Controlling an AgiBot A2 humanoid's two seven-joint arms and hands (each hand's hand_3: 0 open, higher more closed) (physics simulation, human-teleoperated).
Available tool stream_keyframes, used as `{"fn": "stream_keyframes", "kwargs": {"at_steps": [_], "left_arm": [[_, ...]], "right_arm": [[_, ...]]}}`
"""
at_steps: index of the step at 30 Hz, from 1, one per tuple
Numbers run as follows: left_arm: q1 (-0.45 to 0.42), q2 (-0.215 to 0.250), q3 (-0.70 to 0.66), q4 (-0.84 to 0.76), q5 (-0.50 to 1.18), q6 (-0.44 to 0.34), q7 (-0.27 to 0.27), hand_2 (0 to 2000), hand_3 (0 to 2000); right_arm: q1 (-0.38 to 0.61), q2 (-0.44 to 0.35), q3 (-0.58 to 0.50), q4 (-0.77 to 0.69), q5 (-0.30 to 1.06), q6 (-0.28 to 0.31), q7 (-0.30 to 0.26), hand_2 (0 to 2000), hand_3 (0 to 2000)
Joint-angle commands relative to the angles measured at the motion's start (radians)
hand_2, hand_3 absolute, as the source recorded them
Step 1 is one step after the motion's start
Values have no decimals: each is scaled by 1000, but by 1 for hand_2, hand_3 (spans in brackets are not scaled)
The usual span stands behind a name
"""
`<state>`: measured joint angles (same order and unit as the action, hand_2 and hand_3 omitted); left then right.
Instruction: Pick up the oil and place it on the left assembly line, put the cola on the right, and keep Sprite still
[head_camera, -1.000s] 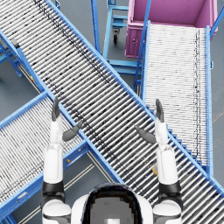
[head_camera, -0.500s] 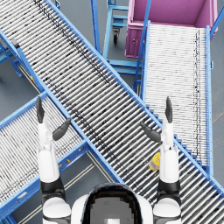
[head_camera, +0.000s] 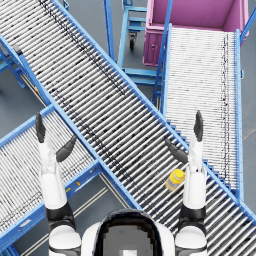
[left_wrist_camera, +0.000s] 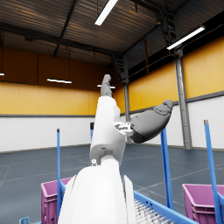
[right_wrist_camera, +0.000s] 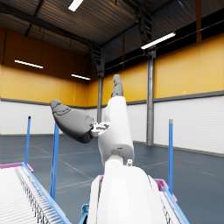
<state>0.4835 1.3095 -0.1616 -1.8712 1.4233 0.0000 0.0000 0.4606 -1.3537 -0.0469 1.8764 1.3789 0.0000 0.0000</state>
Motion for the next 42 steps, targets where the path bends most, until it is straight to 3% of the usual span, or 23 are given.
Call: {"fn": "stream_keyframes", "kwargs": {"at_steps": [1, 42], "left_arm": [[11, -2, 5, 3, 0, 0, 0, 0, 0], [-15, 22, -5, -4, 0, 0, 0, 0, 0]], "right_arm": [[15, -1, -8, 1, 0, 0, 0, 0, 0], [3, -33, -30, 1, 0, 0, 0, 0, 0]]}}
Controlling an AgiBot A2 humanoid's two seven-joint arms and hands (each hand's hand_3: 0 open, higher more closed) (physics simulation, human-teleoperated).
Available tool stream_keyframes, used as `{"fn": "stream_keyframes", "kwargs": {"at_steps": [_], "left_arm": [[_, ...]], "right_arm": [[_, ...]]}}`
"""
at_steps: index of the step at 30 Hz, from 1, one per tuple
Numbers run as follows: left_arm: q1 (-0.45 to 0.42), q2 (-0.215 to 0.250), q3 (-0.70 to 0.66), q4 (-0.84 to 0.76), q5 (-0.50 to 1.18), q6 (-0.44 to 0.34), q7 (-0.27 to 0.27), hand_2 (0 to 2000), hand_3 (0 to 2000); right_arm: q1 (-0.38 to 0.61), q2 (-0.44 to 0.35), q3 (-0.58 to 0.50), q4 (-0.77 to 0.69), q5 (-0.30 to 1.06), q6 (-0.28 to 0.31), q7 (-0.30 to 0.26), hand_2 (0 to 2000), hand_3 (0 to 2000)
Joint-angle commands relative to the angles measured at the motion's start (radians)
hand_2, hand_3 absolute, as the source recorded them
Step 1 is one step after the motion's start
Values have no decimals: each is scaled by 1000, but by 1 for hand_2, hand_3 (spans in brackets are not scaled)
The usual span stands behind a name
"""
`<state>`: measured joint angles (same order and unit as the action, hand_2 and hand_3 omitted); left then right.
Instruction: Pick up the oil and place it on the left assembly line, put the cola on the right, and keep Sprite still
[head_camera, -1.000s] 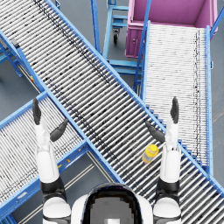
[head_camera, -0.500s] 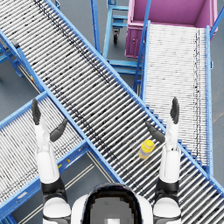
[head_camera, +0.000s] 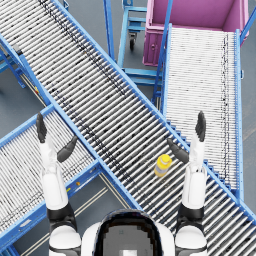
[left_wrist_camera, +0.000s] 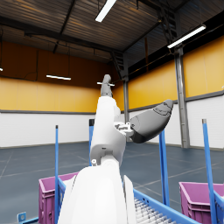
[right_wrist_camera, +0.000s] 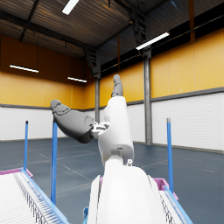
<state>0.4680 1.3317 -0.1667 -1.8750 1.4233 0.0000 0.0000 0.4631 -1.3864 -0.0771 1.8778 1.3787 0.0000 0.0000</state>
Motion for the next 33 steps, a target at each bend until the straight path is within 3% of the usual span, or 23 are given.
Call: {"fn": "stream_keyframes", "kwargs": {"at_steps": [1, 8, 16, 21, 27, 33], "left_arm": [[14, -3, 2, -4, 0, 0, 0, 0, 0], [-11, 6, 0, -1, 0, 0, 0, 0, 0], [-60, 21, 27, -45, 0, 0, 0, 0, 0], [-83, 27, 69, -46, 0, 0, 0, 0, 0], [-94, 33, 118, -37, 0, 0, 0, 0, 0], [-92, 39, 119, 2, 0, 0, 0, 0, 0]], "right_arm": [[12, 1, 2, 4, 0, 0, 0, 0, 0], [-35, -6, 18, 23, 0, 0, 0, 0, 0], [-280, 4, 87, 48, 0, 0, 0, 0, 0], [-365, 23, 173, 31, 0, 0, 0, 0, 0], [-371, 18, 247, -186, 0, 0, 0, 0, 0], [-313, -14, 283, -370, 0, 0, 0, 0, 0]]}}
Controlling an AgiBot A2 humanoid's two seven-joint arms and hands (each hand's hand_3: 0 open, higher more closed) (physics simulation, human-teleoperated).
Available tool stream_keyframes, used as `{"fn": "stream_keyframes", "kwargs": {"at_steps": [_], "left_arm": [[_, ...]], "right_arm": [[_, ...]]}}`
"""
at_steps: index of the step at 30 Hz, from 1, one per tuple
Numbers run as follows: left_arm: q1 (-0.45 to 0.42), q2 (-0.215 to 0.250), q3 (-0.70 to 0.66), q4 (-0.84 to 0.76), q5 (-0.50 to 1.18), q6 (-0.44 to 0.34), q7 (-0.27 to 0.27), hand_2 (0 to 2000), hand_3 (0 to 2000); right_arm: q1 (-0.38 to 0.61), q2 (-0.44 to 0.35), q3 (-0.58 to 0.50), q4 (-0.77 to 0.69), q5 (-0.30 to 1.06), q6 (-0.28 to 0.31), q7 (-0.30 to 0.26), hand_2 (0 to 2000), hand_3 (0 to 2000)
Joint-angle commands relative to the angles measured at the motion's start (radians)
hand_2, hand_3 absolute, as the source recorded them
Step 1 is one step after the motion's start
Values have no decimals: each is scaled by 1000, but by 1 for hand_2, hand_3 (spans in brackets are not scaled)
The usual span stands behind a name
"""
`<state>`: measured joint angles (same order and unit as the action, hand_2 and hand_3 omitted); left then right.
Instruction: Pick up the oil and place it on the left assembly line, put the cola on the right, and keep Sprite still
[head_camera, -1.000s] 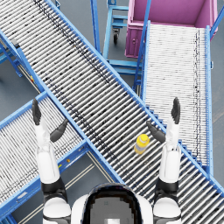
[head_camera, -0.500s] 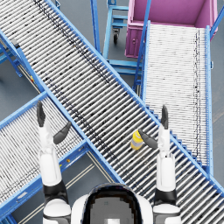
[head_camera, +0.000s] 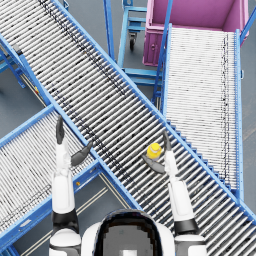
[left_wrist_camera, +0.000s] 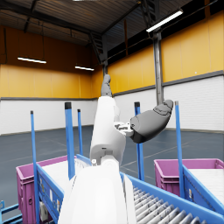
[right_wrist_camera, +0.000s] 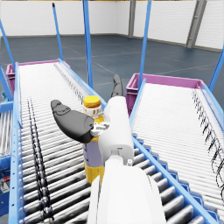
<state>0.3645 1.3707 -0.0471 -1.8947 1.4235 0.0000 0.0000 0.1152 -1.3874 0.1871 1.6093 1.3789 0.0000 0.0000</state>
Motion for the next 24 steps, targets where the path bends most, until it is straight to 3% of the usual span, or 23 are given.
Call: {"fn": "stream_keyframes", "kwargs": {"at_steps": [1, 18, 19, 20, 24], "left_arm": [[12, 1, -4, 28, 0, 0, 0, 0, 0], [19, 13, -36, 67, 0, 0, 0, 0, 0], [9, 15, -30, 69, 0, 0, 0, 0, 0], [9, 16, -31, 69, 0, 0, 0, 0, 0], [-5, 18, -30, 55, 0, 0, 0, 0, 0]], "right_arm": [[37, -15, 26, -130, 0, 0, 0, 0, 0], [268, -121, 113, -616, 0, -1, 1, 0, 0], [264, -120, 102, -599, 0, -1, 2, 1361, 327], [267, -121, 96, -600, 0, -7, 2, 2000, 653], [255, -115, 86, -550, 3, 40, 0, 2000, 1960]]}}
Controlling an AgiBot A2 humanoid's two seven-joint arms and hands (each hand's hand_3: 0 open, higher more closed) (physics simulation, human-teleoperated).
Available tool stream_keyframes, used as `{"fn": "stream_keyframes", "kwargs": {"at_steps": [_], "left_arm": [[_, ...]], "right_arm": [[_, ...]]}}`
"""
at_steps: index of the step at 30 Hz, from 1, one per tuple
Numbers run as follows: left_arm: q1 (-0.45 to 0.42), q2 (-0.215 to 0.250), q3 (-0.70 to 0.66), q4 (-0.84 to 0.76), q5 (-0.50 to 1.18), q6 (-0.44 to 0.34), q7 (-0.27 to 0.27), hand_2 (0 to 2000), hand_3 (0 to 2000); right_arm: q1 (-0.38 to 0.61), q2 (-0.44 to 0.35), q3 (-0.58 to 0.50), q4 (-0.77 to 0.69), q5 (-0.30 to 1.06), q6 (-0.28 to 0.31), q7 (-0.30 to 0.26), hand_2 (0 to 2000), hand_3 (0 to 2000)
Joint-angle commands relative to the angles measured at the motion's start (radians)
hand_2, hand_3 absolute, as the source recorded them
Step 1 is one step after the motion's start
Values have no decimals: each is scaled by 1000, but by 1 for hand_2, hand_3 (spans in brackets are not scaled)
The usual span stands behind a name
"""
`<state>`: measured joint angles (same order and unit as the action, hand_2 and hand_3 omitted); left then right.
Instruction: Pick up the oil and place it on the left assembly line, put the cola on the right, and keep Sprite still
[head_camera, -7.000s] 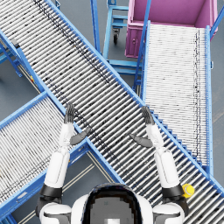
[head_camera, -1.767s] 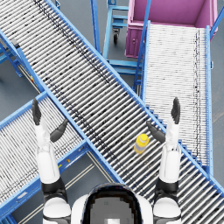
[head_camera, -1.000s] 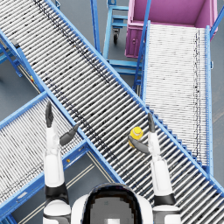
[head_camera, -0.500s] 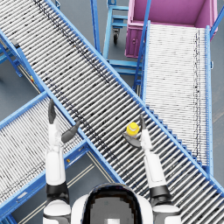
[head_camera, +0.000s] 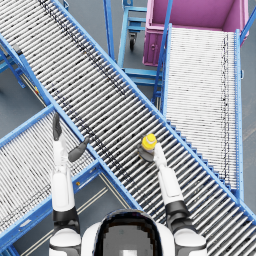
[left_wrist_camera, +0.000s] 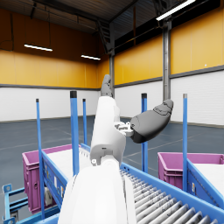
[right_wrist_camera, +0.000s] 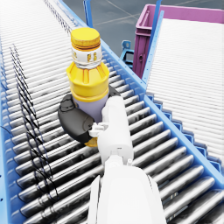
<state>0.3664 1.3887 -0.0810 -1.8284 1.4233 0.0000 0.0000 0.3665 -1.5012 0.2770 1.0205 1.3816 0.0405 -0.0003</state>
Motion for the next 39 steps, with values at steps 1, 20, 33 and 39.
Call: {"fn": "stream_keyframes", "kwargs": {"at_steps": [1, 20, 33, 39], "left_arm": [[-10, 1, 10, -18, 0, 0, 0, 0, 0], [-119, 10, 388, -79, 0, 0, 0, 0, 0], [-79, 74, 450, -1, 0, -30, 3, 0, 0], [-91, 78, 439, -26, 2, -125, 6, 2000, 980]], "right_arm": [[4, -4, -13, 60, -1, -16, -2, 2000, 2000], [206, 24, 141, 713, -2, 107, 1, 2000, 2000], [96, 77, 315, 785, -1, 84, -5, 2000, 2000], [90, 77, 315, 764, 0, 10, 4, 2000, 2000]]}}
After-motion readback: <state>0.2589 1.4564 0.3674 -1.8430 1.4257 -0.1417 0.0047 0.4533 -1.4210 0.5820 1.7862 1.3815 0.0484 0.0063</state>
